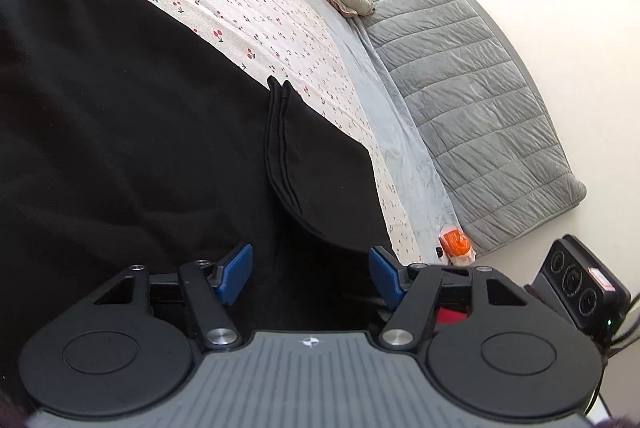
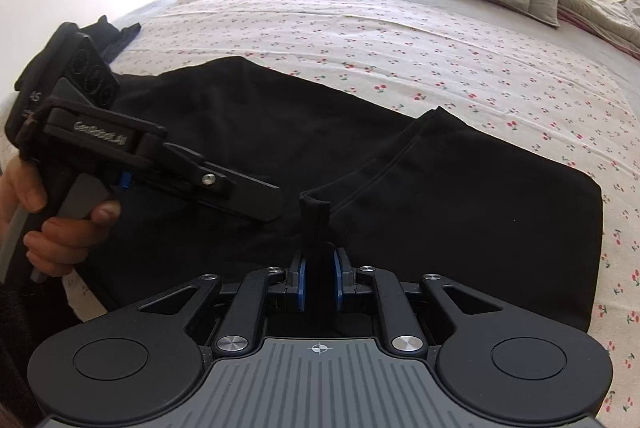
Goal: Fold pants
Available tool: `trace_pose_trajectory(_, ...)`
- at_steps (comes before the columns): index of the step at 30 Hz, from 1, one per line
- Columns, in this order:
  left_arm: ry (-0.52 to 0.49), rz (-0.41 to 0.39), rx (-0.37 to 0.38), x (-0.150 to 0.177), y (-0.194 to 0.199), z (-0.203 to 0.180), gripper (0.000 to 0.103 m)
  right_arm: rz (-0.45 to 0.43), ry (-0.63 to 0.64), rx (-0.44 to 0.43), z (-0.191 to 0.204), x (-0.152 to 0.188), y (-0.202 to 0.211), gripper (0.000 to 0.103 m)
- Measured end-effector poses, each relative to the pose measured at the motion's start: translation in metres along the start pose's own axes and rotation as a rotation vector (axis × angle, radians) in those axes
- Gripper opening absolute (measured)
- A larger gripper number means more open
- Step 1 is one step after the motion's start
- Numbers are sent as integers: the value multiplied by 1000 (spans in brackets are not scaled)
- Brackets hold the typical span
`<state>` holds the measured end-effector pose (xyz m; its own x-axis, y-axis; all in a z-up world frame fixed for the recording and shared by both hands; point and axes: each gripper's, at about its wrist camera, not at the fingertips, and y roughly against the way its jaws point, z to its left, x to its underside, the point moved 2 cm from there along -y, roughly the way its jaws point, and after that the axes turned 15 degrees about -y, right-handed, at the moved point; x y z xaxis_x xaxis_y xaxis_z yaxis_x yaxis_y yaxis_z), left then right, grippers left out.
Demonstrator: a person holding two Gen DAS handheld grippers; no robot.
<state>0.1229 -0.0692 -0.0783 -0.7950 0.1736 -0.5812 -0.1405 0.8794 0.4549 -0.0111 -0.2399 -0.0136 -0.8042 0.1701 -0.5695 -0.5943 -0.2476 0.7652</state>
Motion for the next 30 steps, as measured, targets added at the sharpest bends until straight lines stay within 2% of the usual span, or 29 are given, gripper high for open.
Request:
trace_pose_trajectory(3, 68, -34, -2, -3, 0, 8, 60, 13, 12, -58, 10, 1, 2, 13)
trace_pose_trajectory(8, 120, -72, -53, -5, -1, 16, 40, 32, 34, -145, 23, 4, 8, 13)
trace_pose_trajectory(9, 116, -77, -67, -6, -1, 16, 38, 34, 44, -148, 25, 5, 8, 13)
trace_pose_trajectory(12, 57, -81, -149, -8, -2, 12, 21, 44, 56, -145, 27, 7, 7, 13)
trace_pose_trajectory(14, -1, -76, -213, -8, -5, 6, 6, 61, 46, -142, 24, 7, 3, 14)
trace_pose_trajectory(18, -97, -67, -279, -9, -7, -8, 5, 93, 37, -146, 18, 6, -6, 23)
trace_pose_trajectory(20, -152, -59, -325, -10, -5, -15, 5, 101, 21, -148, 15, 5, -6, 35)
trace_pose_trajectory(22, -201, -48, -363, -12, -1, -21, 5, 92, 6, -162, 9, 4, -1, 52)
trace_pose_trajectory(27, -290, -43, -448, -15, 26, -28, 5, 48, -20, -162, 0, -5, 8, 65)
trace_pose_trajectory(30, -319, -38, -516, -17, 50, -26, 5, 50, -36, -128, -4, -10, 1, 67)
